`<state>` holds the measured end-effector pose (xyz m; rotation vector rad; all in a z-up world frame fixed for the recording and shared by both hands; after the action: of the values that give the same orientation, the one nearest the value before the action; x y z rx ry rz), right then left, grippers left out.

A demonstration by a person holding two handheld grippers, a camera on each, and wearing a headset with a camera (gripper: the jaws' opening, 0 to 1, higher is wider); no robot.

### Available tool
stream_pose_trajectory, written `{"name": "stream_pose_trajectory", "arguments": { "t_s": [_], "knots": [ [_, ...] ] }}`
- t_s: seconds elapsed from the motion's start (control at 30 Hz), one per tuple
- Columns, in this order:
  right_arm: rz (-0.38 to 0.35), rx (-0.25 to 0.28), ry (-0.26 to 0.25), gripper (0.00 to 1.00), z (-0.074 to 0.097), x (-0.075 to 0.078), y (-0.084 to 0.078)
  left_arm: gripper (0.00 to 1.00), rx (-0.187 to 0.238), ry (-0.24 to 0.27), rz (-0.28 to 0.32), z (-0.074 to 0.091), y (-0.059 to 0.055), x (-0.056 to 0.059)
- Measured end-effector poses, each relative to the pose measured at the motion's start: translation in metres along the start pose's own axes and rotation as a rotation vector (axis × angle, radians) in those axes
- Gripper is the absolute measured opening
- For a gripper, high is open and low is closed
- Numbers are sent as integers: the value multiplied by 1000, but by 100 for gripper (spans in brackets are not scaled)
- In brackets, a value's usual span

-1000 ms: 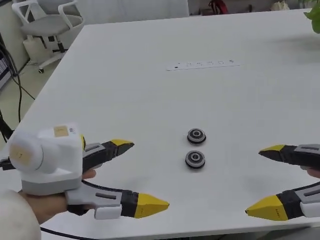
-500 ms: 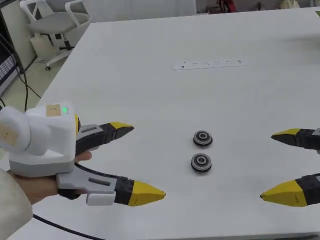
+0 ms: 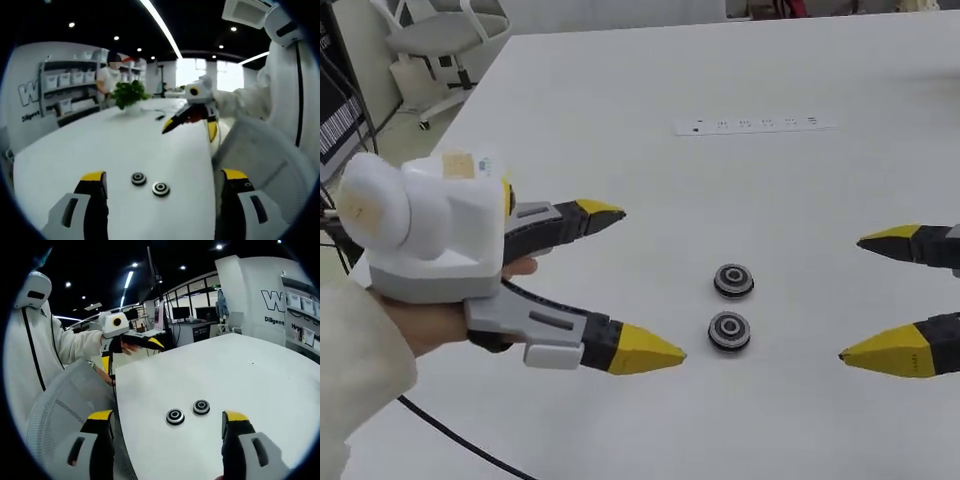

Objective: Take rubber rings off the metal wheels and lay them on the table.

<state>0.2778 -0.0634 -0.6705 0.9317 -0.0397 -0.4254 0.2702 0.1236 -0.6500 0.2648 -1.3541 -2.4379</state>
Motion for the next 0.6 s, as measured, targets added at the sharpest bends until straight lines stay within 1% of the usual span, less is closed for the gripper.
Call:
{"name": "stream_pose_trajectory", "arguments": {
  "t_s": [0.07, 0.17, 0.27, 0.37, 0.47, 0.6],
  "knots": [
    [7, 4, 1, 84, -3, 2, 3, 94, 13, -5, -10, -5, 6, -2],
    [19, -4, -2, 82, -9, 6, 6, 93, 32, -7, -7, -11, 11, -6],
    [30, 12, 5, 78, -14, 8, 13, 93, 33, -4, -20, -18, 15, -10],
    [35, 21, 9, 76, -19, 12, 18, 91, 35, -12, -39, -23, 19, -13],
    [42, 20, 13, 74, -27, 16, 21, 89, 29, -19, -51, -30, 19, -20],
    [49, 10, 21, 72, -35, 19, 23, 85, 20, -29, -46, -37, 14, -27]
  ]
}}
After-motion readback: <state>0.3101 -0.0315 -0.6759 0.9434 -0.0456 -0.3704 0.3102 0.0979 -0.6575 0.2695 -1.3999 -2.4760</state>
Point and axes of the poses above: the centre of the closed fingertips' face, and the gripper's own axes: z roughly backward along the fingers, x roughly to its right, y roughly out of its top, the point moved 4 cm from there along z, roughly backward along the fingers, and after that the axes turned 13 degrees about -x, right-handed, at the moved point
